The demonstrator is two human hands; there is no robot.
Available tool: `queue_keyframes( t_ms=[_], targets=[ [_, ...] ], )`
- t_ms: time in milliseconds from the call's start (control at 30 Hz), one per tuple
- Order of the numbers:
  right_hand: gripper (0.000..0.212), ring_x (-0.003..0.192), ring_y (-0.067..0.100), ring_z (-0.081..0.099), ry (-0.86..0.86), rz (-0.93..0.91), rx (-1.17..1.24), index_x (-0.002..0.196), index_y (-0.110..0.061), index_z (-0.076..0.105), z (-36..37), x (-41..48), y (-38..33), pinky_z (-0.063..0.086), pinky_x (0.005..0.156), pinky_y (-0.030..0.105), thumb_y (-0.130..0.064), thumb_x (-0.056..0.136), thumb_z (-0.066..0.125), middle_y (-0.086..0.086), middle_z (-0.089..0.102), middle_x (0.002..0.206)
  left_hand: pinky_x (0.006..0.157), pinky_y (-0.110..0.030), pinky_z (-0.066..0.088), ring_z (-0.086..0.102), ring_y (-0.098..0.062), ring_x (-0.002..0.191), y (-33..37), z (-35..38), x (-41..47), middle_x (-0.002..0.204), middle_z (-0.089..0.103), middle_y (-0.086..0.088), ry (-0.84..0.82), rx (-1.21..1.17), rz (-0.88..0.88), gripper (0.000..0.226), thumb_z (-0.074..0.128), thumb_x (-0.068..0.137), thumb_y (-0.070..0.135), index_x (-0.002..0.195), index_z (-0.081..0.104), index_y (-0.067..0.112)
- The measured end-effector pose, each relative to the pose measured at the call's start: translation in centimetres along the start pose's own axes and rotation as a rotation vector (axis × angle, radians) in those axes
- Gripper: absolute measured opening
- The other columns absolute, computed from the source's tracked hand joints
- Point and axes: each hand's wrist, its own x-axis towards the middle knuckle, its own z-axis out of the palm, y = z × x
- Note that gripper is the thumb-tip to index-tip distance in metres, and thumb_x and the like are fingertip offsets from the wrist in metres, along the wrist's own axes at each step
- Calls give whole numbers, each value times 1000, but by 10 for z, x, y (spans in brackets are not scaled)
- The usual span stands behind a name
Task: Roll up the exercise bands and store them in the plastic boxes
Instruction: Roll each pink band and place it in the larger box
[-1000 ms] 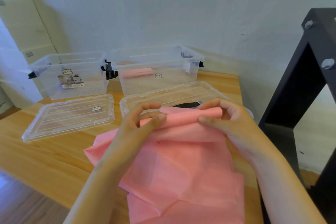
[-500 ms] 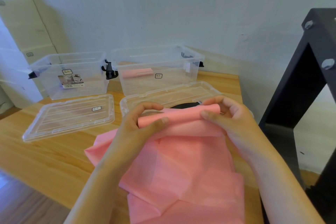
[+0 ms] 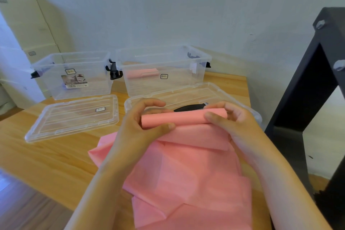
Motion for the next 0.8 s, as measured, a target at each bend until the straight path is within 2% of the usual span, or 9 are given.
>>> queue_keyframes(
  t_ms=[67,200,267,333,433,500,600,700,800],
  targets=[
    [23,77,7,62,-4,-45,30,82,-24,71,0,0,-3,50,67,21,-27,60,75,-10,69,81,71,-21,54,64,-4,77,-1,-1,-1,84,69,19,-29,-28,-33,41,85,68,7,101,66,22],
    [25,86,11,64,-43,-96,43,83,-22,69,-3,-1,-4,53,74,24,-16,60,76,-5,72,92,78,-34,46,62,-17,87,-4,-5,0,96,66,3,-65,-78,-103,38,80,60,43,95,70,31],
    [30,94,15,65,-85,-103,60,89,-18,68,-2,-2,-5,53,81,29,-10,61,76,3,72,102,77,-30,46,63,-15,85,-4,-4,1,97,69,2,-53,-66,-99,39,82,61,41,96,70,30],
    [38,95,16,66,-107,-78,59,95,-19,68,-3,-1,-4,54,80,28,-7,62,81,4,72,104,71,-22,49,66,-12,81,-1,-3,1,93,73,2,-42,-78,-71,42,89,62,22,98,67,23],
    [28,88,8,63,-101,-5,12,93,-31,71,-4,-1,-2,48,73,21,-28,67,80,-9,70,95,74,-17,51,69,-10,89,-1,-3,1,98,75,0,-29,-52,-20,50,86,60,10,102,62,20],
    [23,86,7,61,-48,-4,-23,85,-30,72,-2,0,1,45,75,23,-36,65,81,-14,69,89,76,-17,51,69,-10,93,1,-3,0,100,75,1,-47,-41,-11,55,87,60,8,106,61,21],
    [19,83,9,63,-39,-52,15,80,-26,71,-1,-1,-2,50,71,20,-25,63,80,-11,71,88,78,-23,54,69,-12,91,-1,-4,0,99,74,6,-46,-42,-44,57,88,60,14,109,63,27],
    [20,89,11,67,-87,-115,77,82,-13,65,-1,-2,-4,53,74,20,-7,66,74,0,74,97,95,-46,51,66,-26,103,-5,-5,0,111,68,-4,-68,-71,-115,45,82,63,42,105,68,34],
    [22,93,11,66,-116,-124,83,85,-9,63,-1,-2,-5,53,76,21,1,67,71,2,73,98,91,-46,50,67,-23,91,-3,-4,0,96,70,-2,-70,-87,-141,38,79,65,41,100,70,31]
  ],
)
